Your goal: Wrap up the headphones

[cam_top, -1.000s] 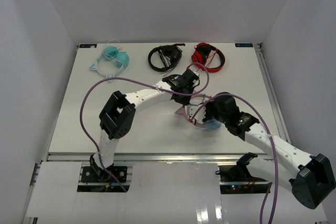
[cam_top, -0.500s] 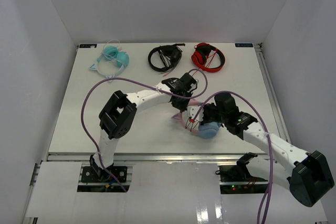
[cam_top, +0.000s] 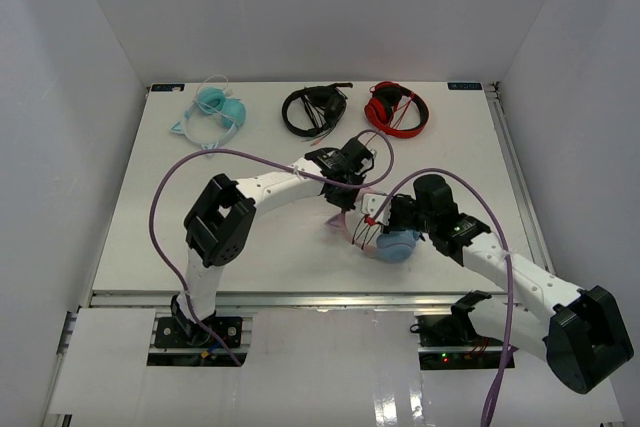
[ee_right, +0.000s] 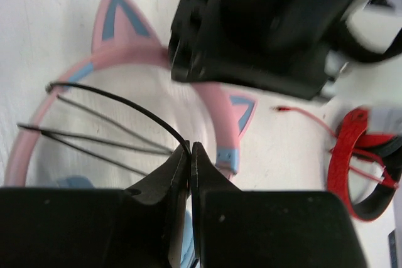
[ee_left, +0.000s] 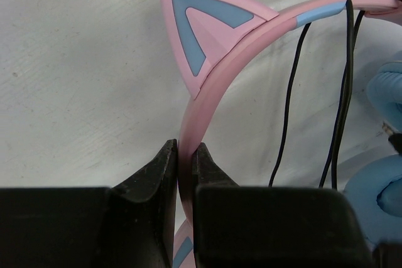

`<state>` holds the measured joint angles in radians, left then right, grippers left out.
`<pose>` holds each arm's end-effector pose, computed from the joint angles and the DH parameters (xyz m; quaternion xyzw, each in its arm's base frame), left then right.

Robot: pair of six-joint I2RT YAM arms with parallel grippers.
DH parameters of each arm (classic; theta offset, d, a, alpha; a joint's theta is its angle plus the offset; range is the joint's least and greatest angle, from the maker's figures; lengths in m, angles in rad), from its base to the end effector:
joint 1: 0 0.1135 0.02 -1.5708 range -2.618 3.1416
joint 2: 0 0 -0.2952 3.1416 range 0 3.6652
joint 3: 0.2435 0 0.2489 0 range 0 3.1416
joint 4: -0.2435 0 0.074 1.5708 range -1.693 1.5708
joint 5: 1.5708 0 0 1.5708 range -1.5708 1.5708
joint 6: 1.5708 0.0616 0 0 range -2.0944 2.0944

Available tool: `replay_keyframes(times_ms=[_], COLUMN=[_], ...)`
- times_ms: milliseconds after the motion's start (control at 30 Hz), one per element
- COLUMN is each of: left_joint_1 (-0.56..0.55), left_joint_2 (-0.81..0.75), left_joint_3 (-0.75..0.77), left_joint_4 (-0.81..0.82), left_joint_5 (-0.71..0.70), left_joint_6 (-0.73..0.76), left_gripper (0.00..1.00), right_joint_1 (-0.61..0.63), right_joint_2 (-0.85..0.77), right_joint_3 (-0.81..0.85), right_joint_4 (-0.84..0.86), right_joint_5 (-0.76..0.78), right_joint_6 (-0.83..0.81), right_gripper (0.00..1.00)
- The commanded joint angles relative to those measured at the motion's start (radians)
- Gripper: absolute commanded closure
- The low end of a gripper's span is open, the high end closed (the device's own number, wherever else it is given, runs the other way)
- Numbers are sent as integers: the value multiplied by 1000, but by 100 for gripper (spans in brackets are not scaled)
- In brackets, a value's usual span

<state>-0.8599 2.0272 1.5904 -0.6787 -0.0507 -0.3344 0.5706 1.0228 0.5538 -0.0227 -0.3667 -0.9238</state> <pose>0.2986 -0.3420 0.2090 0.2474 0.9419 -0.1064 0.2005 0.1772 0.1400 0.2477 -0.6420 0.5552 0.0652 0.5248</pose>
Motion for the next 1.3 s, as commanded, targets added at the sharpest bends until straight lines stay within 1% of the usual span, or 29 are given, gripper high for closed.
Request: replay_keyframes(times_ms=[0,100,133,233,433,467,633,700,767,1067,1167,1267], left_joint_1=[26,46,53,68,83,89,119,128,137,152,160,174], left_joint_2=[-149,-177,-186,-208,-216,-216,-217,-218,-222,-228,-226,-226], left_joint_3=[-15,-34,-44,-70,-97,-101,-118,-122,-125,-136,-138,-141], left_joint_4=[28,30,32,41,42,42,42,42,42,36,30,28], left_joint_5=[-13,-21,-19,-14,-24,-25,-26,-25,-23,-9,-11,-9], left_joint_6=[-25,-28,-28,-29,-26,-26,-21,-19,-15,-1,6,11], left_gripper=[100,100,100,100,100,100,100,100,100,100,100,100], right_joint_1=[-48,-80,-89,-110,-128,-134,-183,-204,-230,-269,-299,-342], right_joint_2=[-34,-46,-46,-30,-15,-16,-21,-25,-23,54,51,34], right_joint_3=[-54,-58,-55,-33,63,81,150,167,179,184,181,178], right_joint_4=[76,85,84,82,45,34,-5,-14,-16,-18,-14,-17], right_joint_5=[19,25,23,17,-39,-54,-114,-143,-161,-151,-198,-288], right_joint_6=[41,78,89,146,235,247,319,343,367,433,457,471], right_gripper=[92,92,90,77,43,39,27,21,18,16,16,16])
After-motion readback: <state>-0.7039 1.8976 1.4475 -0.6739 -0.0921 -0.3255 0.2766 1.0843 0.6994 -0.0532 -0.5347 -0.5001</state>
